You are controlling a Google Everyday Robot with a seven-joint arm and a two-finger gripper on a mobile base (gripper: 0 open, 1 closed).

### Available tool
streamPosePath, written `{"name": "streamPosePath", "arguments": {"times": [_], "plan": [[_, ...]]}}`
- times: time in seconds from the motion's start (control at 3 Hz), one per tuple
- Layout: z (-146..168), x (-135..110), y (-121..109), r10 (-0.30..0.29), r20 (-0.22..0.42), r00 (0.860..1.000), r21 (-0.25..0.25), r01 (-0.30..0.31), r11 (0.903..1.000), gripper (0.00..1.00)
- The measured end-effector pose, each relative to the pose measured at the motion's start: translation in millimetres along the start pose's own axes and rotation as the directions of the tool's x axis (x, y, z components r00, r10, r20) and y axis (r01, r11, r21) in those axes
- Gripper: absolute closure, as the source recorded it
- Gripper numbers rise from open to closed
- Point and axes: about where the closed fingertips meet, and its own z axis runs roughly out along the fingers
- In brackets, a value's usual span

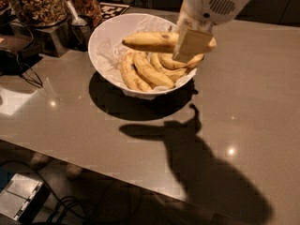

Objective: Pick banana from white bowl

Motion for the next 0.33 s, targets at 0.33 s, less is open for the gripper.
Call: {"name": "streamPosePath", "arguments": {"times": [0.33], "plan": [[-3.2,1.2,3.2,0.002,0.0,1.0,0.004,-0.002,1.0,1.0]]}}
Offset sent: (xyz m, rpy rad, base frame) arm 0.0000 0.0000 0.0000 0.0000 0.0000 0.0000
